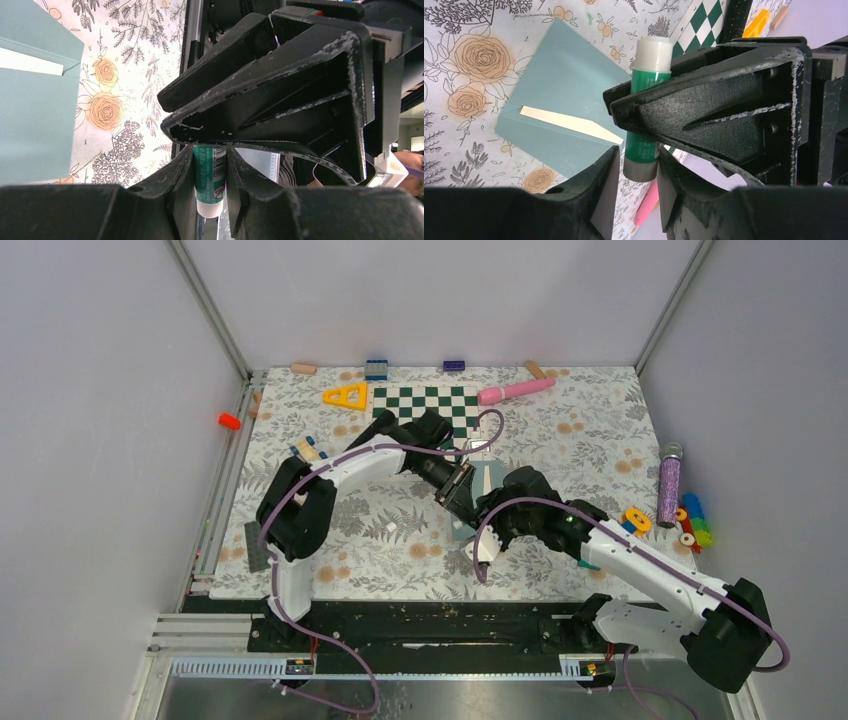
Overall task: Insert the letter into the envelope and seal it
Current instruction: Unscrew the solid glue.
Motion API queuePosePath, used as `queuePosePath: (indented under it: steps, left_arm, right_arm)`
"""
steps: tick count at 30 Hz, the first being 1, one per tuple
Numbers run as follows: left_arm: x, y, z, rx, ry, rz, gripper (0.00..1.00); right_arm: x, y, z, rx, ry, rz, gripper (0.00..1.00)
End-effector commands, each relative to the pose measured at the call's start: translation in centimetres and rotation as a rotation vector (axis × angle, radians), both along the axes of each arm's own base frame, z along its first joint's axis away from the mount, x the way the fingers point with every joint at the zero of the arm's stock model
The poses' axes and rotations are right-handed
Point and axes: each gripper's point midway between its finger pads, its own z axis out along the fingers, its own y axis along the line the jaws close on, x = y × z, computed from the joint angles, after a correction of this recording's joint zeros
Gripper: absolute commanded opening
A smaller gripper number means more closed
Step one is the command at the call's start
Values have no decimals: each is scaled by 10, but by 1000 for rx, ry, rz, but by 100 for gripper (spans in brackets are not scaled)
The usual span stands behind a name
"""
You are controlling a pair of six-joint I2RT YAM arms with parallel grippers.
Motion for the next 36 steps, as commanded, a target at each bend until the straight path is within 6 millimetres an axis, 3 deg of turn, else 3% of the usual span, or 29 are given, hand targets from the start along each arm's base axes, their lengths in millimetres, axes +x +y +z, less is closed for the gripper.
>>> queuePosePath:
  steps: [1,8,18,24,32,36]
  left_arm:
    - [6,-7,21,-79,-73,-21,26]
    - [13,-1,20,-35,-197,-5,26]
    - [32,11,20,88,-463,71,25]
    - [28,10,21,100,-542,67,26]
    - [17,5,22,110,-618,33,26]
    - [15,4,26,95,-617,27,26]
  right_arm:
    - [1,6,8,-1,-2,-7,37]
    - [-8,2,7,-16,65,-27,22]
    - [-42,0,7,11,287,-49,19]
    - [-46,-4,-4,22,384,-150,30]
    - [-63,7,6,109,538,-203,39]
    - [-62,8,13,141,535,-225,51]
